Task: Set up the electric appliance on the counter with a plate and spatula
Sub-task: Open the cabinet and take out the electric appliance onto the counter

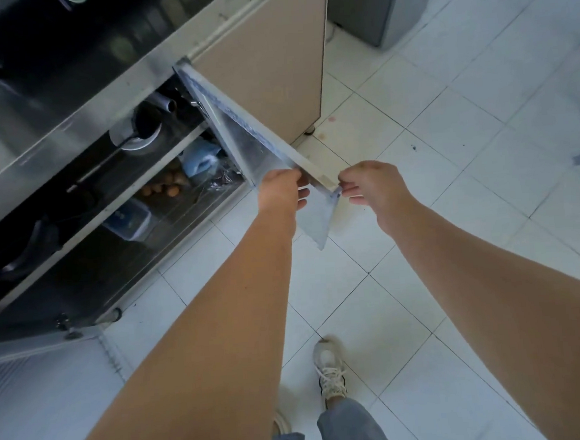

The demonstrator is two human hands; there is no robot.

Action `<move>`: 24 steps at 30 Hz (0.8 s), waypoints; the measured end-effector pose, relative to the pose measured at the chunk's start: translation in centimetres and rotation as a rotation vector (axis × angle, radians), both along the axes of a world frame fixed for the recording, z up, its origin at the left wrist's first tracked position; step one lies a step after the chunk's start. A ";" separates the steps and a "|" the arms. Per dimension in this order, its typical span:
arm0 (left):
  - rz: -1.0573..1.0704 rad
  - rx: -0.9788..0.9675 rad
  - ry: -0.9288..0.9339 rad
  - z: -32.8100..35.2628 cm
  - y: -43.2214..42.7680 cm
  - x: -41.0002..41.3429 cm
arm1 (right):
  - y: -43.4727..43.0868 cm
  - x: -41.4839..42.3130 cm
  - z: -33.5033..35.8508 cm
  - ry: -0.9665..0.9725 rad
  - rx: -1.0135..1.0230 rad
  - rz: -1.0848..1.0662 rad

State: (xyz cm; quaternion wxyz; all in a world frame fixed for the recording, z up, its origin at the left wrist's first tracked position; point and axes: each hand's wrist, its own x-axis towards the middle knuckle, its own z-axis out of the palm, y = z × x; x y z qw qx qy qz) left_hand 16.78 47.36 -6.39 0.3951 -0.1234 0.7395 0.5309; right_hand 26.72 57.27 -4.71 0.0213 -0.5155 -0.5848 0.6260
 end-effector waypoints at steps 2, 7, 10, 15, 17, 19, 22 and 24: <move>-0.023 -0.001 -0.006 0.2 -0.3 -0.2 | -0.2 -0.5 0.5 -0.014 0.105 0.018; 0.010 0.056 -0.056 0.8 -2.7 -0.8 | -2.2 -3.2 2.7 0.046 0.303 -0.028; 0.046 0.070 -0.053 1.1 -5.6 -1.6 | -4.9 -5.1 3.7 0.111 0.406 -0.005; 0.146 0.046 -0.044 1.3 -12.6 -3.4 | -10.8 -8.4 4.0 0.195 0.538 0.080; 0.202 0.021 -0.049 1.5 -16.7 -4.5 | -13.9 -10.0 3.5 0.206 0.517 0.157; 0.221 -0.021 -0.062 1.7 -19.9 -5.0 | -16.1 -10.8 2.7 0.189 0.472 0.245; 0.287 -0.070 -0.068 1.5 -25.7 -5.9 | -20.1 -12.1 1.2 0.166 0.436 0.351; 0.347 -0.086 -0.081 1.1 -30.6 -6.8 | -24.1 -13.6 0.1 0.152 0.411 0.419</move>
